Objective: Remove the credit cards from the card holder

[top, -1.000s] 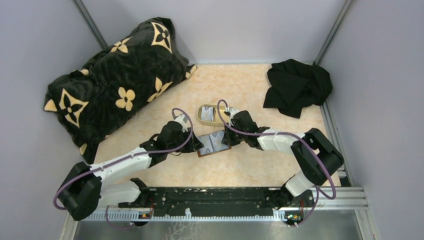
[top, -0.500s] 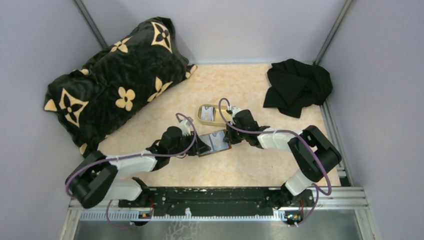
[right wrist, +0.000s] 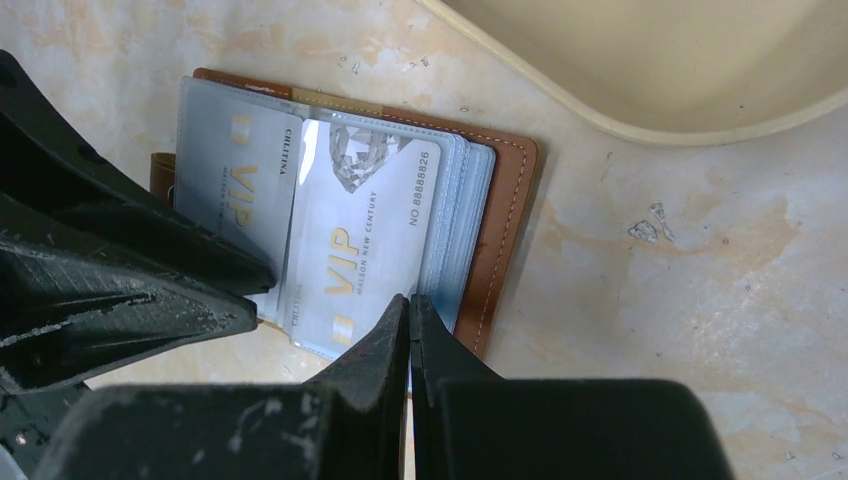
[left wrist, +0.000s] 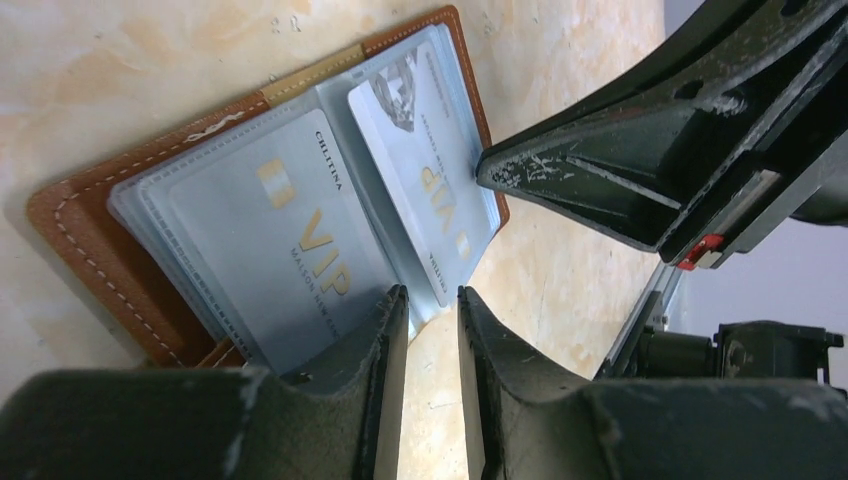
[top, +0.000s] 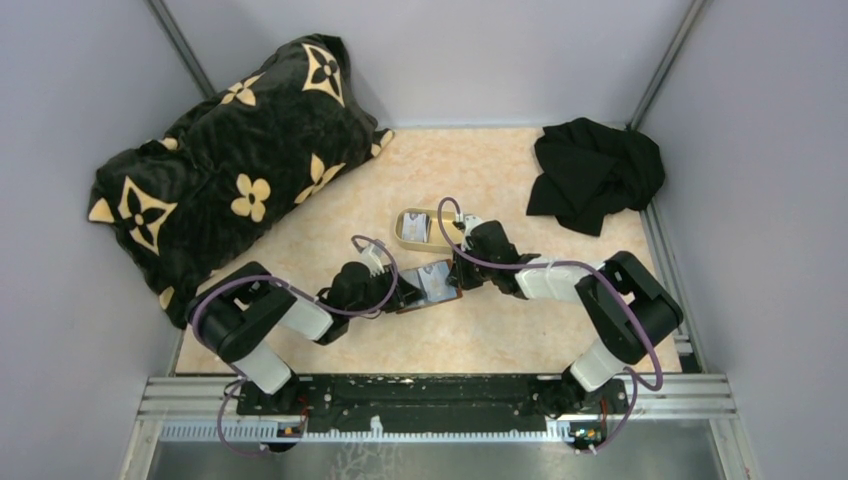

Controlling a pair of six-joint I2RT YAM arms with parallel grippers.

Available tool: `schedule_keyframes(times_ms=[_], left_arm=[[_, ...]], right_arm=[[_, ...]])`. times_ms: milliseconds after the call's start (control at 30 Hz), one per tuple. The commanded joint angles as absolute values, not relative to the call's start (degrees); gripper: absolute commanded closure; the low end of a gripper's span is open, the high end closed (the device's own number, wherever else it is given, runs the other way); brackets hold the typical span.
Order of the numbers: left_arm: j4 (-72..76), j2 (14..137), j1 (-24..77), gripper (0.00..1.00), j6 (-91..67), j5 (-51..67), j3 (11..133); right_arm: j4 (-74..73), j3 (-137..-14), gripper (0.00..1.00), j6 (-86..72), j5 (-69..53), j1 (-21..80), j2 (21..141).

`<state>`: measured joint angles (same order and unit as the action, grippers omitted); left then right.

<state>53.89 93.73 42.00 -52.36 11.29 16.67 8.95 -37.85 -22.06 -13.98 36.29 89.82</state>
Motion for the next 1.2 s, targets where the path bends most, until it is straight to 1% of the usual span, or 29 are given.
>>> schedule_keyframes(times_ms=[0,100,200,333,500,567,700,867,1100,1167], left_arm=[[57.5,94.2,42.0,0.68,-53.6,7.0,15.2],[61.6,95.9,42.0,0.66,-53.9,7.8,14.8],[69.6,99.4,42.0,0.66,-55.2,9.6,14.3],[76.3,104.8,42.0,0.66,-56.7,11.9,15.4],[82.0,108.3,41.9,0.66,-58.0,12.1,14.9],[83.4,108.4,41.9,0.69,-58.3,12.0,14.5],[84.8,108.5,41.8,0.88,-59.1,11.9,14.2],[84.7,107.4,41.3,1.0,-59.2,10.7,12.2],[86.1,107.3,39.6,1.0,-59.3,11.5,10.2],[86.8,107.5,39.3,0.95,-59.5,11.6,9.7]], right_arm=[[11.5,-36.6,1.0,-21.8,-15.0,35.8,90.3],[12.2,-36.2,1.0,-22.0,-15.6,35.8,90.7],[12.6,-35.9,1.0,-22.2,-16.1,35.8,91.0],[12.6,-35.6,1.0,-22.3,-16.0,35.8,90.5],[12.9,-34.8,1.0,-22.6,-16.1,35.7,90.2],[13.2,-34.6,1.0,-22.8,-16.2,35.7,90.3],[13.4,-34.5,1.0,-22.9,-16.5,35.6,90.6],[13.8,-34.7,1.0,-23.1,-17.1,35.2,91.1],[13.9,-34.6,1.0,-23.0,-17.1,34.7,91.5],[13.9,-34.5,1.0,-23.0,-17.1,34.6,91.6]])
